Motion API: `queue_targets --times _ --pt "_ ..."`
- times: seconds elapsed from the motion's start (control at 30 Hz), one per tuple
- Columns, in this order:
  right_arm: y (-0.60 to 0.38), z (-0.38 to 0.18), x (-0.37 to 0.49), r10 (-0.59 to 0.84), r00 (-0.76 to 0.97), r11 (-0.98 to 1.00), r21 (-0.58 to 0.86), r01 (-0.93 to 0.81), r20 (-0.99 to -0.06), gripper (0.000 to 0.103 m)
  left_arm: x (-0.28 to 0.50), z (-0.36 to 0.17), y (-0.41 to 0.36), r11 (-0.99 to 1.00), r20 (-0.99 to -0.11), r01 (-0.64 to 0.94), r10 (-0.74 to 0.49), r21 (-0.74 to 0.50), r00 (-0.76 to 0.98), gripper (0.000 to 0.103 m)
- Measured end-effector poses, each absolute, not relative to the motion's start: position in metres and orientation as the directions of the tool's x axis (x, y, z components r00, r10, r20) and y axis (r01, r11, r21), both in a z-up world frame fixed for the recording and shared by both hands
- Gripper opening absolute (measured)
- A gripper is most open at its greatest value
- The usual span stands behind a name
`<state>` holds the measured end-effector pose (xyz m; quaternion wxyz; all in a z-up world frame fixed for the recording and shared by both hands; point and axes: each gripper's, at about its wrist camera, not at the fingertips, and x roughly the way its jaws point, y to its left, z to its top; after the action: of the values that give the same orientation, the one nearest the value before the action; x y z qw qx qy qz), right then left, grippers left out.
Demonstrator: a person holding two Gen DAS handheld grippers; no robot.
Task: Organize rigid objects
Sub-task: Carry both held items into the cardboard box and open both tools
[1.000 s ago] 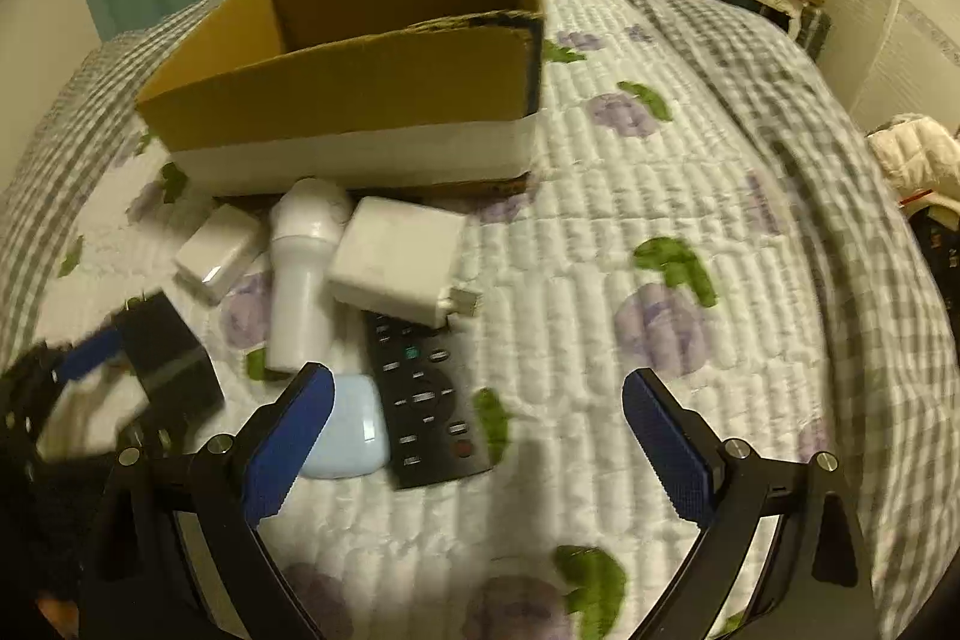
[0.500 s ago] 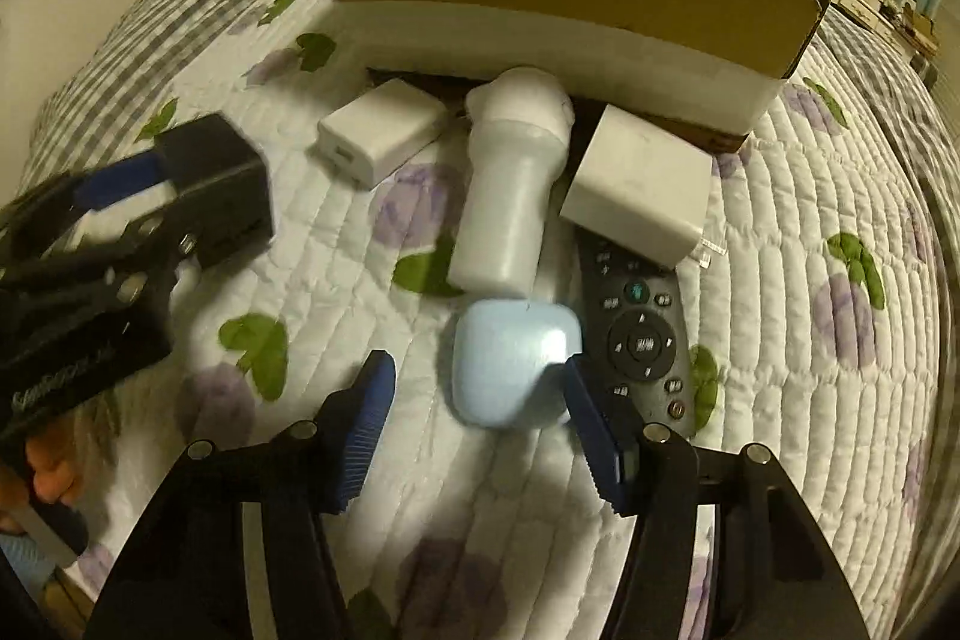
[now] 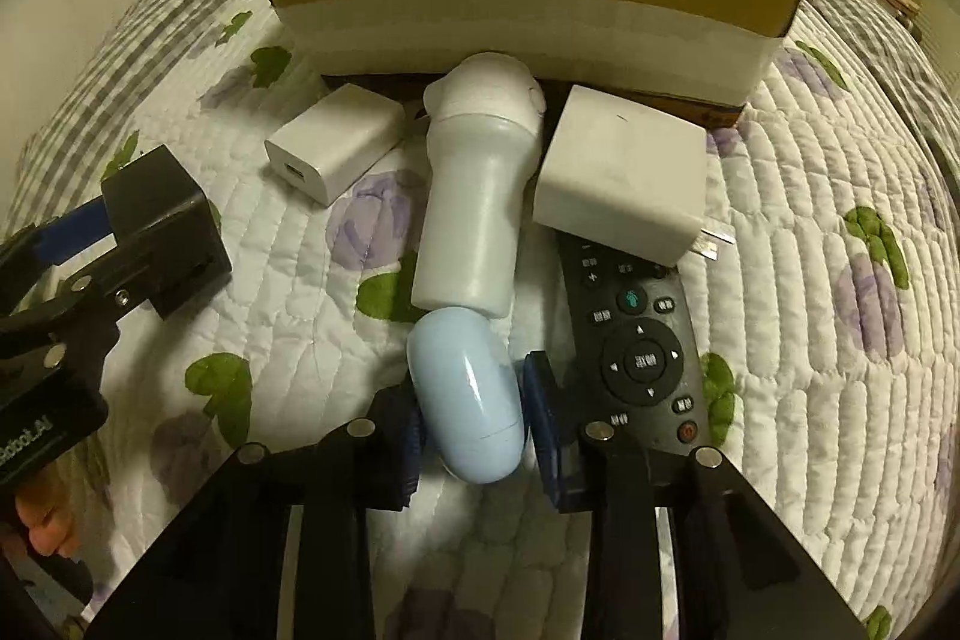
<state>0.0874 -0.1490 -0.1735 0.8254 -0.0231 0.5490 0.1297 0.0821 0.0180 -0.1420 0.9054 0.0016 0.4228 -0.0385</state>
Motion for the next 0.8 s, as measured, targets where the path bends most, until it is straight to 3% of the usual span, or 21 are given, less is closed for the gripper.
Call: queue_targets --times 0.43,0.8 --pt "-0.165 -0.095 0.070 0.194 0.484 0.966 0.080 -0.247 -0.853 0.029 0.072 -0.085 0.004 0.998 -0.701 0.067 -0.047 0.001 0.711 0.073" --pt "-0.170 -0.006 0.122 0.203 0.608 0.966 0.057 -0.252 -0.767 0.029 0.113 -0.021 -0.012 0.994 -0.633 0.098 -0.052 0.038 0.773 0.073"
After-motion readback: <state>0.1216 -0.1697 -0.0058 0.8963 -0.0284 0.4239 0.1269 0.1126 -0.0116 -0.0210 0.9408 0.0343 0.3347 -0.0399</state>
